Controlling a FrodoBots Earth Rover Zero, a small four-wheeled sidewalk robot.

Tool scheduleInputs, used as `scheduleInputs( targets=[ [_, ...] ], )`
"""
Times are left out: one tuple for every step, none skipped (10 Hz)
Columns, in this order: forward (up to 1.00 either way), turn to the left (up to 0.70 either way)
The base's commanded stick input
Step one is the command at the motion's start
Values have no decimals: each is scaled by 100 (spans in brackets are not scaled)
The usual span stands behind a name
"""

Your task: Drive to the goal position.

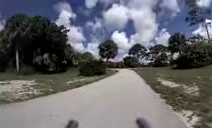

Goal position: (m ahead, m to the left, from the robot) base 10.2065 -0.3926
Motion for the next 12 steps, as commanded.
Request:
scheduleInputs(
  targets=[
    [85, 0],
    [85, 0],
    [85, 0],
    [85, 0],
    [85, 0],
    [85, 0],
    [85, 0],
    [85, 0],
    [85, 0],
    [85, 0],
    [85, 0],
    [85, 0]
  ],
)
